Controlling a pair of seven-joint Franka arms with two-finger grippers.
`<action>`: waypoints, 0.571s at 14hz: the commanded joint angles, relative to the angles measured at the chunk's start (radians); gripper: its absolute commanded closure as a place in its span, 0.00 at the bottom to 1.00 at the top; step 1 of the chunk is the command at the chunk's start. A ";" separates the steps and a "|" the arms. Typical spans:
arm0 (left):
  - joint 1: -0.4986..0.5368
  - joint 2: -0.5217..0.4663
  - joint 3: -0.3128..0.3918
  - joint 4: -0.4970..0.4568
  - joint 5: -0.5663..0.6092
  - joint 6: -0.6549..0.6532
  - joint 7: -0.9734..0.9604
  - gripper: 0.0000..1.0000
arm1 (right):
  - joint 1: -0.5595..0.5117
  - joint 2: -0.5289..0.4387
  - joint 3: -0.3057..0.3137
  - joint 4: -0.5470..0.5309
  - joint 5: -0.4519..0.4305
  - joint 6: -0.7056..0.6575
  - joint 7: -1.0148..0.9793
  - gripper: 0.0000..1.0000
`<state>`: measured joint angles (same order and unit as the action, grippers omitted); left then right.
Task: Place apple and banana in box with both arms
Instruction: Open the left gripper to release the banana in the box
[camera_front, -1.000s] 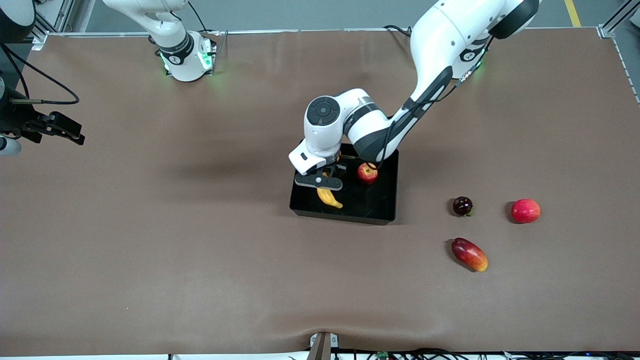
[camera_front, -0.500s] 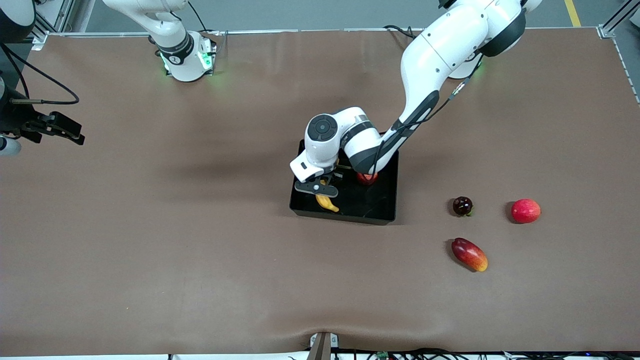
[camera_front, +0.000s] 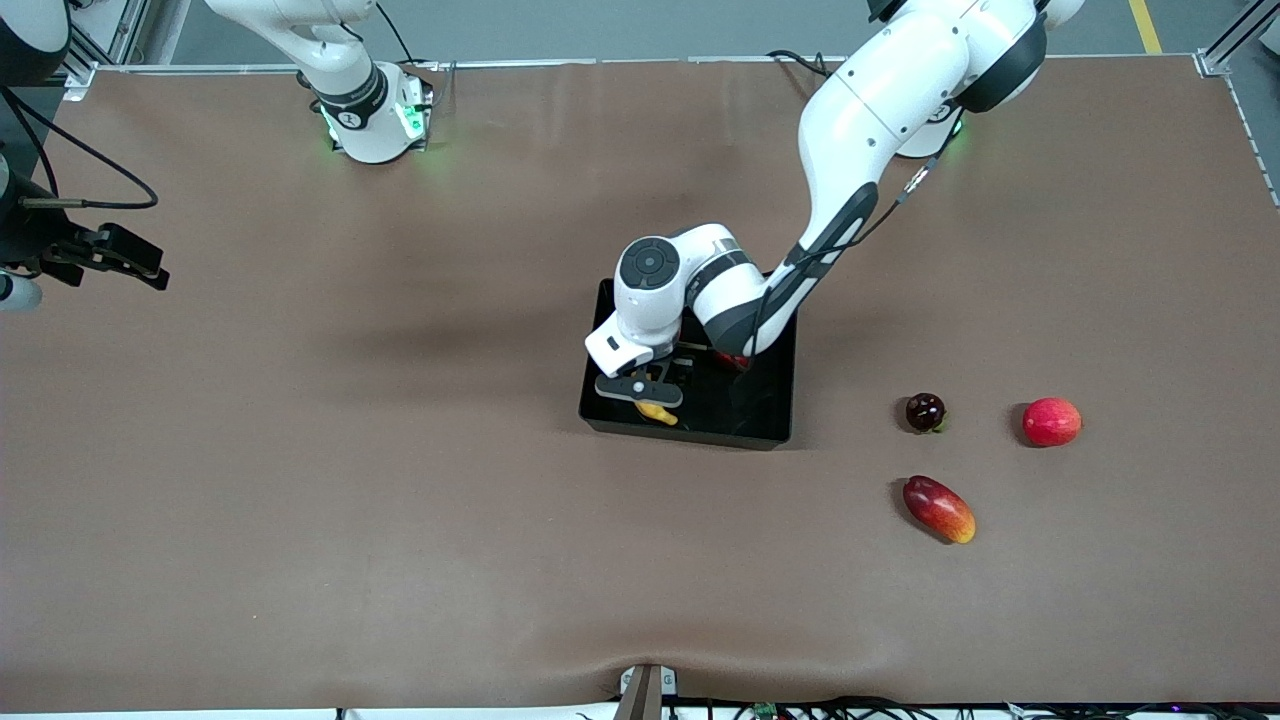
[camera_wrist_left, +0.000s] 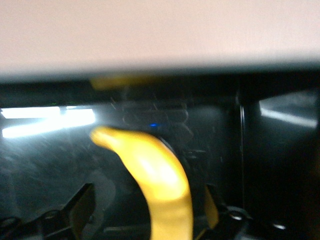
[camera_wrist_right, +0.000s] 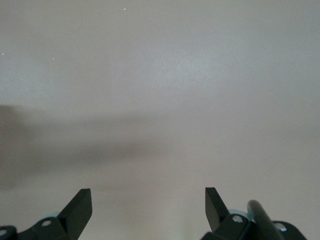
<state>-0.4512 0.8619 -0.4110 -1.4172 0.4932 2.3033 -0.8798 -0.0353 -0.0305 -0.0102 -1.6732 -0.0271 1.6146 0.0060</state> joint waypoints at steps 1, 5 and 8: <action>0.077 -0.134 -0.017 -0.016 0.013 -0.141 -0.010 0.00 | -0.014 -0.014 0.009 -0.013 -0.005 0.001 -0.006 0.00; 0.166 -0.294 -0.017 -0.016 -0.115 -0.307 0.004 0.00 | -0.014 -0.014 0.009 -0.011 -0.005 0.001 -0.006 0.00; 0.247 -0.386 -0.014 -0.017 -0.174 -0.407 0.096 0.00 | -0.015 -0.014 0.009 -0.013 -0.005 0.001 -0.006 0.00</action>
<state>-0.2571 0.5459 -0.4231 -1.3961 0.3510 1.9483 -0.8263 -0.0356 -0.0305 -0.0108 -1.6735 -0.0271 1.6146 0.0060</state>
